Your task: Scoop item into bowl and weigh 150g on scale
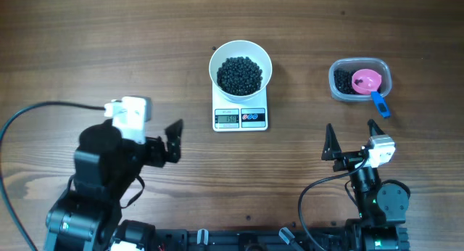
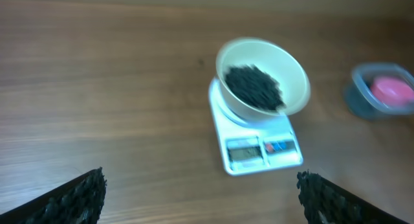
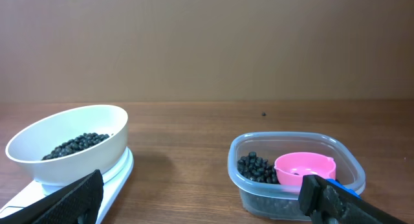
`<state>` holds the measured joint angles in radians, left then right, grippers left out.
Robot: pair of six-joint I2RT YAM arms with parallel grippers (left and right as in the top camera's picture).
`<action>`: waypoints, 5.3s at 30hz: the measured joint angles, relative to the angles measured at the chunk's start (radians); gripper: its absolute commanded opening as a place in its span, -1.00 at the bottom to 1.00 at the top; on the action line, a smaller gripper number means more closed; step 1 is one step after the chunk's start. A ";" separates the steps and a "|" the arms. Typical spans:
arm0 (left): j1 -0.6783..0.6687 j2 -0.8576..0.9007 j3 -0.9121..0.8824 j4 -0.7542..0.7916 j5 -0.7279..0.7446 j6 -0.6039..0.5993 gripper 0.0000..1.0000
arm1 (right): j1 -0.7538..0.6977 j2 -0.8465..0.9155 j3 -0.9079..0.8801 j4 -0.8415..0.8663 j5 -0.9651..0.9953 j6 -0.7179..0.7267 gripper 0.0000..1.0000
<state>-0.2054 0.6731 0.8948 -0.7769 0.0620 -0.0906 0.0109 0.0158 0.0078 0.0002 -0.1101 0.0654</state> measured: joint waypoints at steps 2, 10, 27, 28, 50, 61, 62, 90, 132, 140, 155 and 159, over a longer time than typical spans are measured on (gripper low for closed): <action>0.054 -0.026 -0.027 0.047 0.003 0.000 1.00 | 0.000 0.000 0.000 0.000 0.000 0.000 1.00; 0.250 -0.146 -0.156 0.203 0.071 -0.005 1.00 | 0.000 0.000 0.000 0.000 0.000 0.000 1.00; 0.282 -0.442 -0.388 0.350 0.121 -0.065 1.00 | 0.000 0.000 0.000 0.000 0.000 0.000 1.00; 0.282 -0.449 -0.400 0.359 0.123 -0.065 1.00 | 0.000 0.000 0.000 0.000 0.000 0.000 1.00; 0.153 -0.516 -0.505 0.471 0.126 -0.069 1.00 | 0.000 0.000 0.000 0.000 0.000 0.000 0.99; 0.153 -0.626 -0.583 0.510 0.092 -0.069 1.00 | 0.000 0.000 0.000 0.000 0.000 0.000 1.00; 0.153 -0.633 -0.599 0.524 0.092 -0.069 1.00 | 0.000 0.000 0.000 0.000 0.000 0.000 1.00; 0.186 -0.658 -0.734 0.696 -0.013 -0.069 1.00 | 0.000 0.000 0.000 0.000 0.000 0.000 1.00; 0.219 -0.660 -0.885 0.713 -0.097 -0.201 1.00 | 0.000 0.000 0.000 0.000 0.000 0.000 0.99; 0.219 -0.660 -0.885 0.704 -0.064 -0.085 1.00 | 0.000 0.000 0.000 0.000 0.000 0.000 1.00; 0.219 -0.660 -0.885 0.704 -0.053 0.026 1.00 | 0.000 0.000 0.000 0.000 0.000 0.000 0.99; 0.219 -0.660 -0.885 0.704 -0.052 0.046 1.00 | 0.000 0.000 0.000 0.000 0.000 0.000 1.00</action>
<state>0.0135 0.0135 0.0101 -0.0727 0.0097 -0.0444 0.0109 0.0158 0.0078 0.0002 -0.1101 0.0654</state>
